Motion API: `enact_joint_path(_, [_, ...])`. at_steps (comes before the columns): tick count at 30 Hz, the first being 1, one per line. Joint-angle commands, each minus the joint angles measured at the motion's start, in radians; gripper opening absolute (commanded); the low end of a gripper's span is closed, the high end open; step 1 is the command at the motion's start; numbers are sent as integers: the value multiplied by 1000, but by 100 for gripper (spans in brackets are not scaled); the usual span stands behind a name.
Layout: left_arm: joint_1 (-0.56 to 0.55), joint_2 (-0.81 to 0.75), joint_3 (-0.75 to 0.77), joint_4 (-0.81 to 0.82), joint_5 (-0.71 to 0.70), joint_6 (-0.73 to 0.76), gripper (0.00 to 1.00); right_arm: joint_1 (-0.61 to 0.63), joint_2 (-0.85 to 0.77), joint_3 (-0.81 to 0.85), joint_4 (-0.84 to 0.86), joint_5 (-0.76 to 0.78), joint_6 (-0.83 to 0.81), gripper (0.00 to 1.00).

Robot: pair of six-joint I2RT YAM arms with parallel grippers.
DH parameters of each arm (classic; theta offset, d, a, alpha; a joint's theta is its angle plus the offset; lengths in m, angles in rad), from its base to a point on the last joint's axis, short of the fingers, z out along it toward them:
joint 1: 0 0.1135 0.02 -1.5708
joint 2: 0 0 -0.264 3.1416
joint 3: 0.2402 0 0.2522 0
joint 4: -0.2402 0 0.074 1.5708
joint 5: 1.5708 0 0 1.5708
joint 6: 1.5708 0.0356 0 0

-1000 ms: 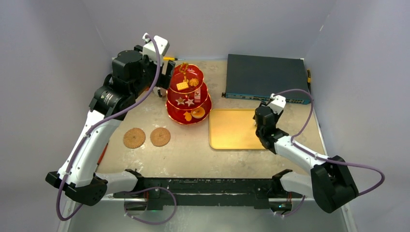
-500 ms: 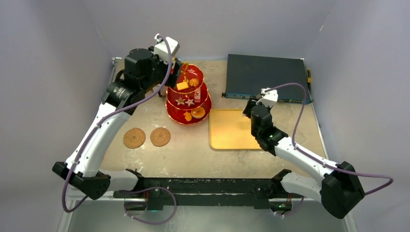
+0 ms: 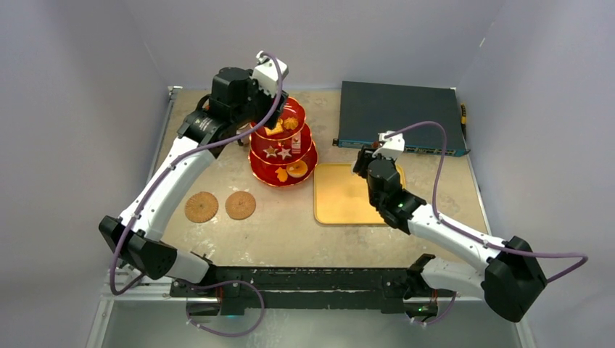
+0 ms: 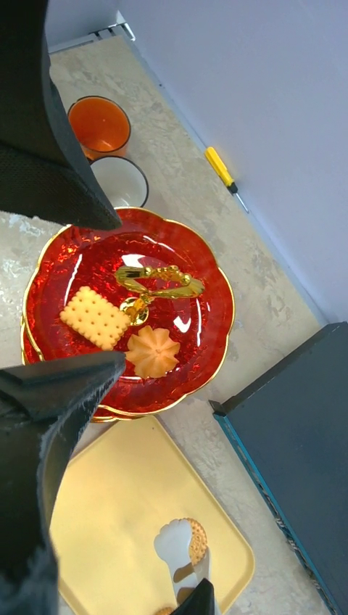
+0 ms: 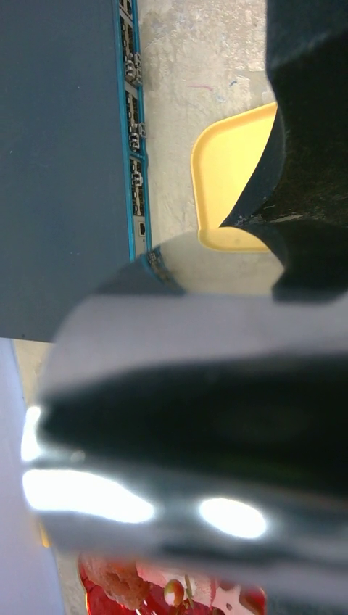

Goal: Serve the afternoon tea

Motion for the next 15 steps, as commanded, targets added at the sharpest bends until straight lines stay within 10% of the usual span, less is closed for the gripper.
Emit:
enact_joint_path(1, [9,38,51,61,16,1,53,13,-36,54,54,19,-14,38])
enact_joint_path(15, [9,100,70,123,-81,-18,7,16,-83,33,54,9,-25,37])
